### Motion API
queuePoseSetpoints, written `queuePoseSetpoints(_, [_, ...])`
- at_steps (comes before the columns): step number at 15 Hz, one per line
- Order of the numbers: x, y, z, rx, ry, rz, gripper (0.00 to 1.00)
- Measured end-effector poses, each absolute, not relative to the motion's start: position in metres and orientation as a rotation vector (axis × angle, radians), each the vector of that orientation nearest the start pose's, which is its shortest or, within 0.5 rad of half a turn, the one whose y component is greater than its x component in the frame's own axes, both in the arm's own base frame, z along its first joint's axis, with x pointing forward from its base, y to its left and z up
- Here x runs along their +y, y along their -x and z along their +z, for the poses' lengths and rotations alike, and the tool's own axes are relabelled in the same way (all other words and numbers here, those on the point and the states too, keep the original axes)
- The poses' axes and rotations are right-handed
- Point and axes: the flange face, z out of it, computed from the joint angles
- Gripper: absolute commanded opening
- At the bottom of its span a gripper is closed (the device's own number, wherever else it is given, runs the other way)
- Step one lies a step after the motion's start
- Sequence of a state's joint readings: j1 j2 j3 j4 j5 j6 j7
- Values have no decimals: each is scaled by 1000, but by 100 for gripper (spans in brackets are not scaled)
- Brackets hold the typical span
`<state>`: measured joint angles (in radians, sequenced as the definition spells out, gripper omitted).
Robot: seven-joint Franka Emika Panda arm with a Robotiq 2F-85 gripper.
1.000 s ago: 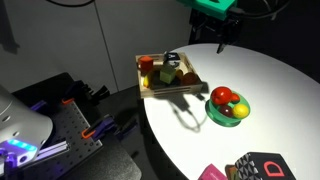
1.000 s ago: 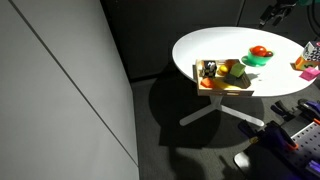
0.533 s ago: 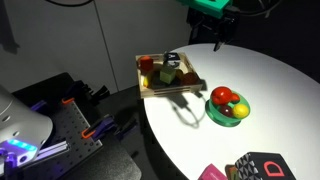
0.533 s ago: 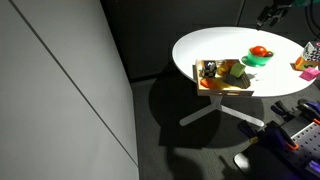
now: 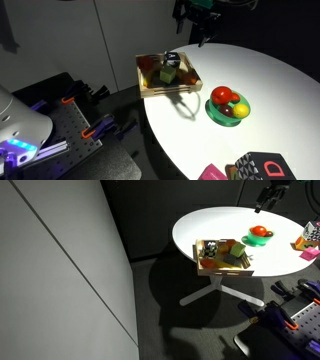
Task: Put the strawberry in the bowl
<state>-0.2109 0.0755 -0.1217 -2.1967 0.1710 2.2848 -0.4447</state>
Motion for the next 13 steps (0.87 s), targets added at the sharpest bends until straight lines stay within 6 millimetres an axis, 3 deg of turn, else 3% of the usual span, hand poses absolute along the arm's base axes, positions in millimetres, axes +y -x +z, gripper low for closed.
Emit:
queuePoseSetpoints(10, [-177,-497,412,-62,3085,-122,100])
queuePoseSetpoints(13, [-179,-495,417,-53,3089,-137,100])
